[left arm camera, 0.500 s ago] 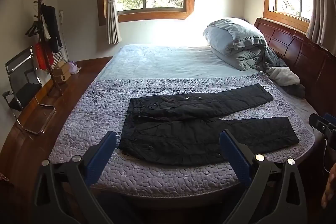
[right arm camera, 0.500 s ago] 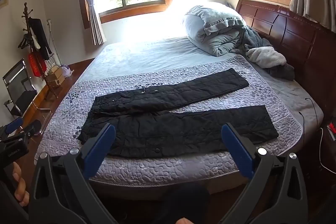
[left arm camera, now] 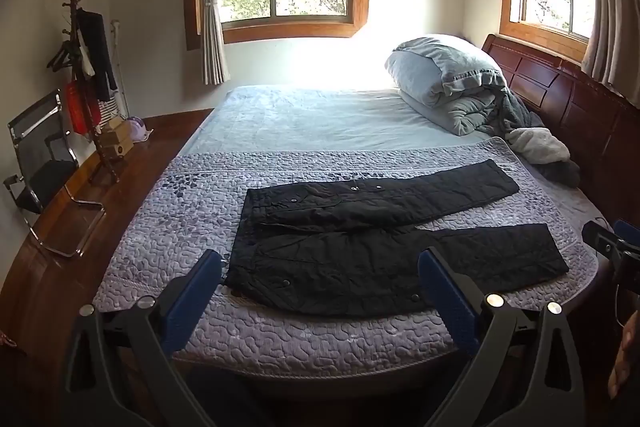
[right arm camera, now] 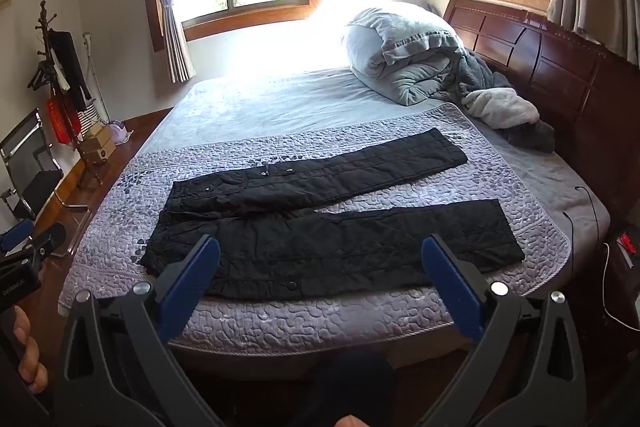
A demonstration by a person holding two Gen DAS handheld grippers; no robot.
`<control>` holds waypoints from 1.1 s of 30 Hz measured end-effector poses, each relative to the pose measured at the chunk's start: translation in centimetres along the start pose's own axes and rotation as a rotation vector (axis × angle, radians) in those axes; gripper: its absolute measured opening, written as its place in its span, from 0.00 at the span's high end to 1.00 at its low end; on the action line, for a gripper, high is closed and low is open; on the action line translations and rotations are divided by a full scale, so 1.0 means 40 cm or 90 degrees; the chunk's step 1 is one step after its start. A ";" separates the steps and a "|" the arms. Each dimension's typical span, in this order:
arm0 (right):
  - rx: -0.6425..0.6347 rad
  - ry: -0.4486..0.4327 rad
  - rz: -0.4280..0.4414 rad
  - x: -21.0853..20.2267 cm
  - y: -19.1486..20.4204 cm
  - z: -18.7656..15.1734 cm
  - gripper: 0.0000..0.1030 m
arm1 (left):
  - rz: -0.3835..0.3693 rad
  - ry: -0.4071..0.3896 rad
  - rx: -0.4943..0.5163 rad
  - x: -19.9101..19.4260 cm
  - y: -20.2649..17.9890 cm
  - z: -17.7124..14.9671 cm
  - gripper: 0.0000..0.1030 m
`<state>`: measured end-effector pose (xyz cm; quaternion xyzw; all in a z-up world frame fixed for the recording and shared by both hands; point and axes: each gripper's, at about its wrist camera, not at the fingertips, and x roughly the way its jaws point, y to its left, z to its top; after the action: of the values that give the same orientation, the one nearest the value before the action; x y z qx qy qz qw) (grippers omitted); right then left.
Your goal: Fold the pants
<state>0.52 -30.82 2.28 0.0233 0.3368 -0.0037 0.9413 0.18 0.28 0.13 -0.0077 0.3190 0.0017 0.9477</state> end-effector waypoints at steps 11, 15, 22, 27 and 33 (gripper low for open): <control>-0.001 -0.009 -0.009 -0.012 -0.011 0.005 0.02 | -0.005 -0.005 0.006 -0.007 -0.015 0.004 0.03; -0.002 -0.013 -0.012 -0.012 -0.016 0.008 0.02 | -0.007 -0.004 0.006 -0.010 -0.018 0.006 0.03; -0.002 -0.013 -0.013 -0.014 -0.015 0.004 0.02 | -0.006 -0.005 0.006 -0.015 -0.020 0.006 0.03; -0.003 -0.013 -0.014 -0.014 -0.012 0.005 0.02 | -0.006 -0.002 0.004 -0.011 -0.016 0.003 0.03; -0.006 -0.014 -0.016 -0.013 -0.005 0.002 0.02 | -0.007 0.001 0.000 -0.010 -0.013 0.001 0.03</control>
<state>0.18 -31.03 2.66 0.0149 0.3270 -0.0140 0.9448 -0.10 -0.23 0.42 -0.0096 0.3195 -0.0032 0.9475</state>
